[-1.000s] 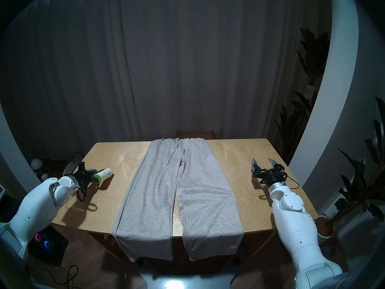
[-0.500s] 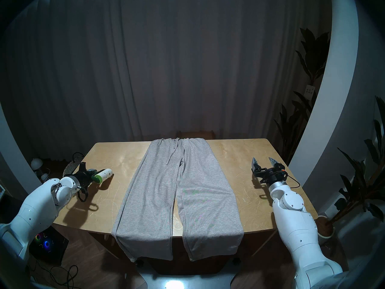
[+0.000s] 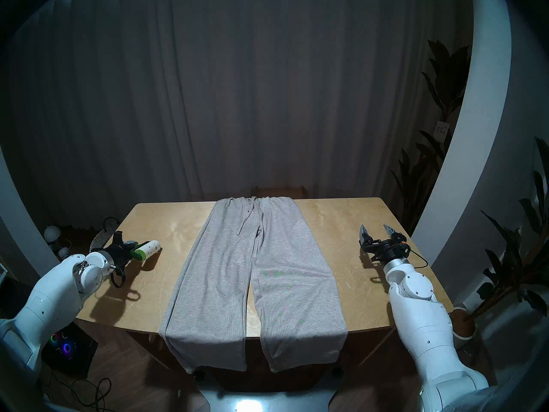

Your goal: Remove lint and debris from pants with a lint roller

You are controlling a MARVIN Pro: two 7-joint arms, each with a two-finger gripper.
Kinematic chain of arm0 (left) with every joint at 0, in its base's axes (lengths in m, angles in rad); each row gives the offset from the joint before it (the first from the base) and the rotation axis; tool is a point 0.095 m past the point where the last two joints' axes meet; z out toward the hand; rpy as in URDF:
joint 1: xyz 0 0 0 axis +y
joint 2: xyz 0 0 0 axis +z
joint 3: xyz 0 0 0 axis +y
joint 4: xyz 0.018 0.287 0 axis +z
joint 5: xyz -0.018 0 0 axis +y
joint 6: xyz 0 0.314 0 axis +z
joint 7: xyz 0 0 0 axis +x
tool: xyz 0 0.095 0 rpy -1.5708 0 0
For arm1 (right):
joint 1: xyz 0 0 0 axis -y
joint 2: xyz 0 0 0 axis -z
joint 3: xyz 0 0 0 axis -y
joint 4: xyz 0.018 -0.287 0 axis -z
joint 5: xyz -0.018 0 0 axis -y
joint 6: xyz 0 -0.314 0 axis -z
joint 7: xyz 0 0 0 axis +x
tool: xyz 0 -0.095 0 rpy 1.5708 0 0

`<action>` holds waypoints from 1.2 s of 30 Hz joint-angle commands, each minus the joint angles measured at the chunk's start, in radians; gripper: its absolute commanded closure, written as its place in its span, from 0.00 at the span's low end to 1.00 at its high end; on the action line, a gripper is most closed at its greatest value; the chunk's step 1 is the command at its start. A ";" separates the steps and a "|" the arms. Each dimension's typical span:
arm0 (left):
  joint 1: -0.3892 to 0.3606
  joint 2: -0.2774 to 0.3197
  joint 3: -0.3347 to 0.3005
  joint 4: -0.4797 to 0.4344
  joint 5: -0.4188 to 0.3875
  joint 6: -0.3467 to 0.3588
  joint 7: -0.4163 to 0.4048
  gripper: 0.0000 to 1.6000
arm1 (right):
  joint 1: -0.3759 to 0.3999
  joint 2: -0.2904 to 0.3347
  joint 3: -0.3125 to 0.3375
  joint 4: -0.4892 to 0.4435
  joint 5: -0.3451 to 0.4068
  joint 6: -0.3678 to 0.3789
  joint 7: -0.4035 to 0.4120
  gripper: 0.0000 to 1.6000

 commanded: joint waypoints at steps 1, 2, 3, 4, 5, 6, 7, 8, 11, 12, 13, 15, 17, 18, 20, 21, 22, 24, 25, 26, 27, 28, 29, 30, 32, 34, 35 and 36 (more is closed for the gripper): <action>-0.014 0.007 -0.015 -0.013 -0.005 0.004 -0.013 1.00 | 0.027 -0.005 -0.002 -0.005 -0.002 -0.015 -0.003 0.00; -0.014 0.008 -0.015 -0.014 -0.004 0.003 -0.013 0.00 | 0.029 -0.006 -0.002 -0.002 -0.003 -0.015 -0.003 0.00; -0.013 0.013 -0.015 -0.018 -0.002 0.008 -0.018 0.00 | 0.029 -0.006 -0.002 -0.001 -0.003 -0.016 -0.004 0.00; -0.011 0.016 -0.016 -0.022 -0.003 0.009 -0.018 0.00 | 0.030 -0.007 -0.002 0.000 -0.004 -0.016 -0.004 0.00; -0.008 0.017 -0.021 -0.028 -0.007 0.004 -0.021 0.00 | 0.031 -0.007 -0.002 0.001 -0.004 -0.017 -0.004 0.00; -0.006 0.022 -0.019 -0.031 0.000 0.008 -0.028 0.00 | 0.031 -0.008 -0.002 0.003 -0.004 -0.017 -0.005 0.00; -0.005 0.025 -0.018 -0.035 0.004 0.008 -0.029 0.00 | 0.032 -0.009 -0.002 0.004 -0.005 -0.018 -0.004 0.00; -0.006 0.024 -0.022 -0.039 -0.002 -0.002 -0.021 0.00 | 0.034 -0.009 -0.002 0.006 -0.005 -0.018 -0.004 0.00; -0.008 0.028 -0.021 -0.047 -0.001 -0.012 -0.008 0.00 | 0.036 -0.010 -0.003 0.010 -0.006 -0.018 -0.002 0.00; -0.008 0.034 -0.019 -0.053 -0.003 -0.014 0.013 0.00 | 0.038 -0.011 -0.003 0.013 -0.007 -0.018 -0.002 0.00; -0.008 0.034 -0.019 -0.053 -0.003 -0.014 0.013 0.00 | 0.038 -0.011 -0.003 0.013 -0.007 -0.018 -0.002 0.00; -0.004 0.050 -0.019 -0.074 -0.014 -0.020 0.057 0.00 | 0.039 -0.013 -0.003 0.015 -0.008 -0.018 -0.001 0.00; -0.001 0.057 -0.022 -0.088 -0.031 -0.030 0.104 0.00 | 0.040 -0.013 -0.003 0.016 -0.008 -0.019 -0.002 0.00; 0.003 0.062 -0.025 -0.096 -0.040 -0.030 0.122 0.00 | 0.040 -0.014 -0.003 0.017 -0.008 -0.019 -0.002 0.00; 0.008 0.080 -0.018 -0.111 -0.065 -0.032 0.175 0.00 | 0.042 -0.015 -0.002 0.019 -0.008 -0.019 -0.001 0.00; 0.012 0.085 -0.019 -0.117 -0.072 -0.038 0.203 0.00 | 0.043 -0.016 -0.002 0.021 -0.008 -0.020 0.000 0.00; 0.012 0.085 -0.019 -0.117 -0.072 -0.038 0.203 0.00 | 0.043 -0.016 -0.002 0.021 -0.008 -0.020 0.000 0.00; 0.021 0.088 -0.028 -0.125 -0.085 -0.035 0.228 0.00 | 0.045 -0.017 -0.002 0.024 -0.008 -0.022 0.001 0.00; 0.024 0.101 -0.019 -0.137 -0.069 -0.040 0.243 0.00 | 0.047 -0.018 -0.001 0.026 -0.008 -0.024 0.002 0.00; 0.033 0.104 -0.030 -0.146 -0.084 -0.046 0.248 0.00 | 0.048 -0.019 -0.001 0.027 -0.008 -0.024 0.001 0.00; 0.038 0.113 -0.028 -0.156 -0.079 -0.045 0.254 0.00 | 0.048 -0.019 -0.001 0.028 -0.008 -0.024 0.001 0.00; 0.038 0.113 -0.028 -0.156 -0.079 -0.045 0.254 0.00 | 0.048 -0.019 -0.001 0.028 -0.008 -0.024 0.001 0.00; 0.046 0.119 -0.035 -0.167 -0.086 -0.049 0.256 0.00 | 0.049 -0.019 0.000 0.029 -0.009 -0.025 0.001 0.00; 0.059 0.132 -0.046 -0.187 -0.097 -0.056 0.267 0.00 | 0.050 -0.020 0.000 0.030 -0.009 -0.025 0.000 0.00; 0.069 0.140 -0.055 -0.203 -0.108 -0.067 0.276 0.00 | 0.050 -0.020 0.000 0.031 -0.009 -0.024 0.000 0.00; 0.103 0.160 -0.080 -0.242 -0.133 -0.083 0.278 0.00 | 0.051 -0.021 0.000 0.032 -0.009 -0.024 0.001 0.00; 0.103 0.160 -0.080 -0.242 -0.133 -0.083 0.278 0.00 | 0.051 -0.021 0.000 0.032 -0.009 -0.024 0.001 0.00; 0.117 0.171 -0.085 -0.259 -0.132 -0.093 0.281 0.00 | 0.051 -0.021 0.001 0.033 -0.009 -0.024 0.001 0.00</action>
